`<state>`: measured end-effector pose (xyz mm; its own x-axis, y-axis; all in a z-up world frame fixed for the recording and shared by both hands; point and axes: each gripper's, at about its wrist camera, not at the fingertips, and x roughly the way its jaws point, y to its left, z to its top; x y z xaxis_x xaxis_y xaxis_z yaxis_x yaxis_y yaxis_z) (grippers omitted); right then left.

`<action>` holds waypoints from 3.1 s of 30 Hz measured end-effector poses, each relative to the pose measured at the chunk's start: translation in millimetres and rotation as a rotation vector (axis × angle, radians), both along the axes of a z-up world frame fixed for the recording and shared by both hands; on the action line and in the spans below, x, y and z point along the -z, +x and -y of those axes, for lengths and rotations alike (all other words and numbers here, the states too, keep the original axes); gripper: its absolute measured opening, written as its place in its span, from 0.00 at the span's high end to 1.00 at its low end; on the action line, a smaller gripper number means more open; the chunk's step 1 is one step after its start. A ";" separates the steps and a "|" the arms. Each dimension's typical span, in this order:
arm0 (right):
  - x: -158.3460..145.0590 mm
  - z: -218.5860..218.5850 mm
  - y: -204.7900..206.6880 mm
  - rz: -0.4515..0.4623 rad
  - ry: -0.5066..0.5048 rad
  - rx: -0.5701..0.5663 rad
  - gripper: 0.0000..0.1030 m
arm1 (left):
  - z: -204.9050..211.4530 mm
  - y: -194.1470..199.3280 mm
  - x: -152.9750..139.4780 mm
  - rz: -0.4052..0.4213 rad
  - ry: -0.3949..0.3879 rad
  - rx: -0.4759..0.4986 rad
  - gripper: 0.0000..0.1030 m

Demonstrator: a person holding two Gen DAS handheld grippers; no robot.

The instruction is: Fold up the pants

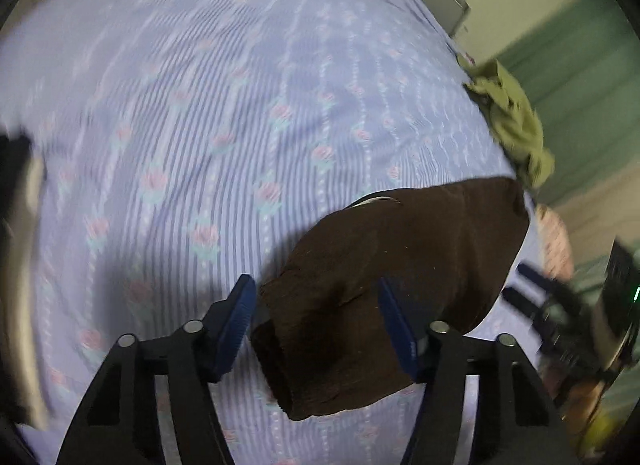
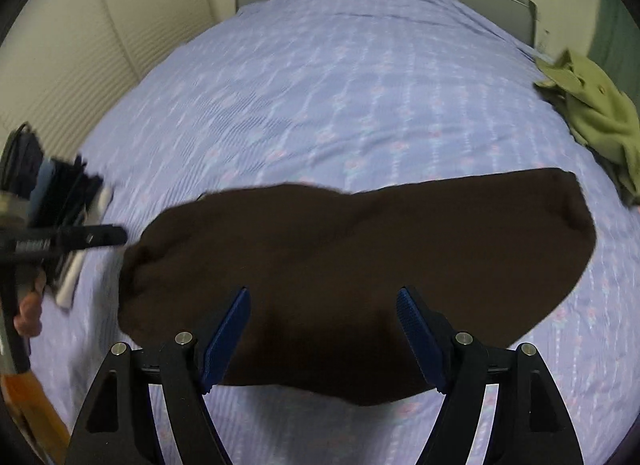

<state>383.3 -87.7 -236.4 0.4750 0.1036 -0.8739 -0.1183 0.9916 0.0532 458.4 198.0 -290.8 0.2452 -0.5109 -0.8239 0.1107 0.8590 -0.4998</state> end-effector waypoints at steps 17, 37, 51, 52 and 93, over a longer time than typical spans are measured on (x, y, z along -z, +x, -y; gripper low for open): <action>10.3 32.8 -41.5 -0.123 0.076 0.206 0.26 | 10.5 -29.9 11.8 0.013 0.024 0.015 0.90; 6.2 96.9 -90.7 -0.135 0.068 0.191 0.27 | 123.8 -150.0 -66.1 0.550 0.568 0.384 0.24; 46.0 142.3 -122.1 -0.174 0.219 0.210 0.51 | 261.4 -126.5 -3.4 0.644 0.731 0.722 0.69; 50.4 140.7 -119.3 -0.174 0.239 0.185 0.52 | 257.3 -113.3 -3.3 0.605 0.709 0.687 0.69; 100.5 69.7 22.9 -0.181 0.360 -0.149 0.55 | 194.1 3.7 25.3 0.225 0.417 0.431 0.63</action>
<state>406.2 -157.5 -336.9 0.2743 0.4729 -0.8374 -0.2160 0.8788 0.4255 462.1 3.9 -316.1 0.2793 -0.2503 -0.9270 0.5531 0.8311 -0.0578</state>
